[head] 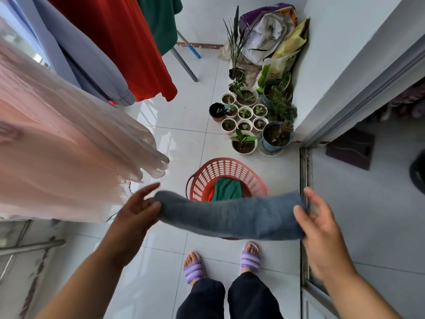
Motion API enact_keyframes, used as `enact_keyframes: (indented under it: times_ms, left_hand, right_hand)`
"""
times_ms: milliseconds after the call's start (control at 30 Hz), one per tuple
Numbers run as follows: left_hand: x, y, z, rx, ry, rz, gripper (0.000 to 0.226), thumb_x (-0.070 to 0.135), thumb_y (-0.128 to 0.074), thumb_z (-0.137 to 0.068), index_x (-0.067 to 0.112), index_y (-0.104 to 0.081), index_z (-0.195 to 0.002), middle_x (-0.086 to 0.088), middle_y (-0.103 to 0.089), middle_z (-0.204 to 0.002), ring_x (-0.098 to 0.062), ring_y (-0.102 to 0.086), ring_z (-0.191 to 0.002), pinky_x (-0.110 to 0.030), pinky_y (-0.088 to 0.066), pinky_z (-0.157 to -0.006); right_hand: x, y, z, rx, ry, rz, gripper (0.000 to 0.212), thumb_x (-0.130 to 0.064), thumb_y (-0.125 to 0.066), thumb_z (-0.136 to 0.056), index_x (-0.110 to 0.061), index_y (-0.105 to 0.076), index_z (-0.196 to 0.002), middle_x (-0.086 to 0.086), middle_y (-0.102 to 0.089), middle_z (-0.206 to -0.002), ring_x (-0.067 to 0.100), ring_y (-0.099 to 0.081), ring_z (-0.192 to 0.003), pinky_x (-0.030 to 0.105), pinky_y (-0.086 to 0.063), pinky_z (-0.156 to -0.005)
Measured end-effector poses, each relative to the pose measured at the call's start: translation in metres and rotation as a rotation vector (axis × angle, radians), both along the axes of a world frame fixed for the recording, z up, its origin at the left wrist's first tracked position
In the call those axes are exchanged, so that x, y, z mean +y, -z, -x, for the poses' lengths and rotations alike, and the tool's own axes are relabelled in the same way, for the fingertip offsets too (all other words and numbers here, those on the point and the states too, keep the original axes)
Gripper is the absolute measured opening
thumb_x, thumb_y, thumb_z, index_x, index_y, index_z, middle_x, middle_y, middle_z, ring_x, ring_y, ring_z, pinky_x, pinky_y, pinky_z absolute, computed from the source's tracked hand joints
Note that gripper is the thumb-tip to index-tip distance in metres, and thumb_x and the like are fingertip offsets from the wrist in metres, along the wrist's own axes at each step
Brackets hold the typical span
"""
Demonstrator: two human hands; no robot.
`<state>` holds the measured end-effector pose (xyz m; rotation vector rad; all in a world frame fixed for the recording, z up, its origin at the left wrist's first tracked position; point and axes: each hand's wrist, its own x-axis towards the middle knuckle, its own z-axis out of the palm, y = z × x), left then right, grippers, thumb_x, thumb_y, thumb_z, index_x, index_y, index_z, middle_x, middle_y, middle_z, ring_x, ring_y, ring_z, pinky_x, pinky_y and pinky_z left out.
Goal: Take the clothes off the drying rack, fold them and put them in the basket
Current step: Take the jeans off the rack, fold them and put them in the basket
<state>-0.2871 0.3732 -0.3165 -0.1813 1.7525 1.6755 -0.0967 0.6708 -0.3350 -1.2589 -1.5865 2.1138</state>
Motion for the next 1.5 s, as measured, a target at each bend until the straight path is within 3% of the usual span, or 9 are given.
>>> enact_keyframes:
  times_ms: [100, 200, 333, 600, 833, 1067, 1233, 1400, 1500]
  left_hand:
    - [0.009, 0.001, 0.008, -0.039, 0.257, 0.05, 0.081, 0.049, -0.084, -0.06, 0.022, -0.054, -0.13, -0.001, -0.068, -0.121, -0.02, -0.064, -0.112, -0.042, -0.047, -0.098]
    - [0.017, 0.013, 0.007, -0.055, 0.318, 0.283, 0.105, 0.065, -0.087, -0.038, 0.018, -0.056, -0.127, -0.003, -0.071, -0.112, -0.017, -0.067, -0.099, -0.037, -0.054, -0.088]
    - [0.017, 0.033, 0.004, -0.065, 0.157, 0.565, 0.063, 0.037, -0.071, -0.082, 0.03, -0.044, -0.139, -0.002, -0.052, -0.131, -0.026, -0.058, -0.113, -0.045, -0.05, -0.099]
    - [-0.007, 0.048, -0.035, -0.22, 0.325, 0.533, 0.023, 0.014, -0.066, -0.089, 0.02, -0.066, -0.11, -0.007, -0.07, -0.107, -0.023, -0.067, -0.095, -0.033, -0.058, -0.08]
    - [-0.008, 0.038, -0.025, -0.106, 0.325, 0.522, 0.019, 0.016, -0.066, -0.09, 0.027, -0.069, -0.105, -0.002, -0.072, -0.097, -0.025, -0.065, -0.1, -0.037, -0.054, -0.086]
    - [0.002, 0.01, 0.011, -0.031, 0.228, 0.178, 0.07, 0.011, -0.072, -0.067, 0.036, -0.053, -0.13, -0.007, -0.074, -0.103, -0.019, -0.068, -0.099, -0.037, -0.046, -0.095]
    - [0.015, 0.025, 0.012, -0.007, 0.218, 0.383, 0.039, 0.014, -0.067, -0.089, 0.042, -0.06, -0.116, -0.011, -0.07, -0.103, -0.031, -0.065, -0.101, -0.049, -0.051, -0.096]
    - [0.015, 0.021, 0.01, -0.063, 0.06, 0.15, 0.037, 0.041, -0.069, -0.086, 0.037, -0.061, -0.123, 0.005, -0.063, -0.125, -0.016, -0.058, -0.116, -0.039, -0.043, -0.1]
    - [0.012, 0.028, 0.005, 0.004, 0.324, 0.417, 0.029, 0.016, -0.064, -0.092, 0.036, -0.063, -0.112, 0.003, -0.067, -0.112, -0.017, -0.061, -0.107, -0.028, -0.047, -0.085]
  right_hand:
    - [0.005, 0.0, 0.016, -0.062, -0.195, 0.04, 0.068, -0.047, -0.079, -0.072, -0.015, -0.057, -0.127, -0.001, -0.072, -0.116, 0.009, -0.067, -0.106, 0.025, -0.054, -0.091]
    - [0.0, 0.017, 0.028, -0.322, -0.309, -0.015, 0.024, -0.018, -0.071, -0.088, -0.011, -0.066, -0.111, 0.006, -0.074, -0.104, 0.017, -0.069, -0.095, 0.028, -0.053, -0.078]
    - [-0.002, 0.041, 0.018, -0.534, -0.249, 0.031, 0.018, -0.02, -0.07, -0.089, -0.007, -0.068, -0.101, 0.004, -0.072, -0.087, 0.019, -0.069, -0.08, 0.029, -0.053, -0.064]
    - [-0.024, 0.056, -0.026, -0.638, -0.419, 0.175, 0.058, -0.012, -0.065, -0.091, -0.022, -0.039, -0.141, 0.001, -0.06, -0.126, 0.016, -0.06, -0.103, 0.023, -0.046, -0.066]
    - [-0.017, 0.05, -0.018, -0.37, -0.453, 0.009, 0.059, -0.005, -0.065, -0.091, -0.041, -0.046, -0.133, -0.006, -0.057, -0.136, 0.006, -0.06, -0.114, 0.021, -0.049, -0.09]
    - [0.013, 0.017, 0.016, 0.099, -0.069, 0.514, 0.053, -0.013, -0.061, -0.085, -0.026, -0.049, -0.136, 0.002, -0.065, -0.127, 0.02, -0.066, -0.111, 0.032, -0.06, -0.079]
    - [0.004, 0.043, 0.021, -0.379, -0.459, -0.017, 0.082, -0.019, -0.076, -0.084, -0.034, -0.03, -0.15, -0.003, -0.045, -0.147, 0.018, -0.048, -0.132, 0.039, -0.044, -0.108]
    - [-0.002, 0.056, 0.02, -0.314, -0.177, 0.125, 0.058, -0.017, -0.069, -0.091, -0.032, -0.046, -0.141, -0.004, -0.056, -0.135, 0.017, -0.059, -0.117, 0.032, -0.056, -0.083]
    - [-0.009, 0.06, 0.019, -0.347, -0.134, 0.222, 0.046, -0.014, -0.064, -0.093, -0.029, -0.052, -0.135, -0.004, -0.058, -0.129, 0.017, -0.062, -0.111, 0.035, -0.057, -0.083]
